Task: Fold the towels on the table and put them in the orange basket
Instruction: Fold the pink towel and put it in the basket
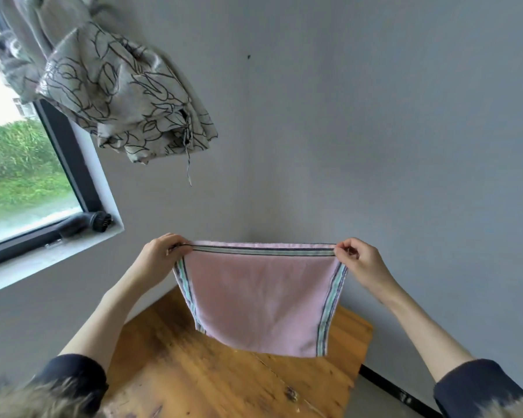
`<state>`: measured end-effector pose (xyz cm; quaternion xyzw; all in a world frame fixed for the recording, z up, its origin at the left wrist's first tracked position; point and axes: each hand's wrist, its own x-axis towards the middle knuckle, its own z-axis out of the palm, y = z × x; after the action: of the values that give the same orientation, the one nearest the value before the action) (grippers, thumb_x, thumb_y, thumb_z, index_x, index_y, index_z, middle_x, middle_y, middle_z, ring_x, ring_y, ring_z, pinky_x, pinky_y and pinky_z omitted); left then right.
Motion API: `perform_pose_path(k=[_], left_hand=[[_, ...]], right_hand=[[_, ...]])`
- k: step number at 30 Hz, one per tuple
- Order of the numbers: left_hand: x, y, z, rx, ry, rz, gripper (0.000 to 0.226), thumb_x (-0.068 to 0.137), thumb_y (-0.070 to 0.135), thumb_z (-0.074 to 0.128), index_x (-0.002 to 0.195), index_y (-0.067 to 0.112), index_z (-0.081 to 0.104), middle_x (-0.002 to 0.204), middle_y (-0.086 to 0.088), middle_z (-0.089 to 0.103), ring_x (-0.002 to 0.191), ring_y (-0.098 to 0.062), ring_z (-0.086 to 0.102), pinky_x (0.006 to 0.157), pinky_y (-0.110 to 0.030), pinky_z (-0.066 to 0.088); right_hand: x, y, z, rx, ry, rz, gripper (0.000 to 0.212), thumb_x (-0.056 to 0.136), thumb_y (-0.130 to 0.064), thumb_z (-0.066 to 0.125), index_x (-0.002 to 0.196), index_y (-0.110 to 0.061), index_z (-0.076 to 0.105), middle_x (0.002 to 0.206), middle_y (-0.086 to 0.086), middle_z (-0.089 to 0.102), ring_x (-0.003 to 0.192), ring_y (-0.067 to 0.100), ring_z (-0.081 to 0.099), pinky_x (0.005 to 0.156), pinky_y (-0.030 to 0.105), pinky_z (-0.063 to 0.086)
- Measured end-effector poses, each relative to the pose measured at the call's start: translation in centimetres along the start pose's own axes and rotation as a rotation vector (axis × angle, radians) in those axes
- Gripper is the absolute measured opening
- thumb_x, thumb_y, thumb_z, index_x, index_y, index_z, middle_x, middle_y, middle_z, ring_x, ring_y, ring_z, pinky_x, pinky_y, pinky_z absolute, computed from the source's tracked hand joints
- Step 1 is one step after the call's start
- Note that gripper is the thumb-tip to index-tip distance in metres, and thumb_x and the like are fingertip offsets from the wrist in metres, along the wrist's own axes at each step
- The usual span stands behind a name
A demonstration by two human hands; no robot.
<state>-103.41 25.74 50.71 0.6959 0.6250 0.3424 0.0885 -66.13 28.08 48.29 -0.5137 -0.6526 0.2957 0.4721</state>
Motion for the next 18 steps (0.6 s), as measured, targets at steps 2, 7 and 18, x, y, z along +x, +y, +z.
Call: perform_pose_path(k=[2, 7, 18], left_hand=[[-0.2, -0.3, -0.4, -0.019, 0.016, -0.015, 0.013, 0.088, 0.003, 0.059, 0.095, 0.003, 0.069, 0.087, -0.005, 0.060, 0.084, -0.025, 0.055, 0.075, -0.028, 0.035], [-0.3, -0.3, -1.3, -0.073, 0.043, -0.025, 0.015, 0.086, 0.001, 0.060, 0.095, 0.007, 0.071, 0.088, -0.008, 0.064, 0.083, -0.025, 0.057, 0.076, -0.029, 0.038], [-1.6, -0.8, -2.1, -0.207, 0.061, -0.053, 0.030, 0.086, 0.001, 0.060, 0.078, 0.030, 0.063, 0.081, -0.006, 0.066, 0.077, -0.023, 0.057, 0.076, -0.034, 0.043]], right_hand=[[0.1, -0.4, 0.2, 0.018, -0.023, -0.011, 0.012, 0.091, -0.011, 0.055, 0.080, -0.012, 0.060, 0.064, -0.004, 0.049, 0.051, -0.003, 0.043, 0.050, 0.007, 0.033], [0.5, -0.5, 0.6, -0.069, -0.030, -0.066, 0.015, 0.094, -0.011, 0.052, 0.081, -0.017, 0.055, 0.068, -0.006, 0.050, 0.060, 0.004, 0.044, 0.056, 0.008, 0.037], [0.4, -0.6, 0.7, -0.056, 0.014, -0.088, 0.015, 0.084, -0.017, 0.066, 0.073, -0.025, 0.060, 0.075, -0.003, 0.065, 0.069, 0.009, 0.058, 0.062, 0.016, 0.044]])
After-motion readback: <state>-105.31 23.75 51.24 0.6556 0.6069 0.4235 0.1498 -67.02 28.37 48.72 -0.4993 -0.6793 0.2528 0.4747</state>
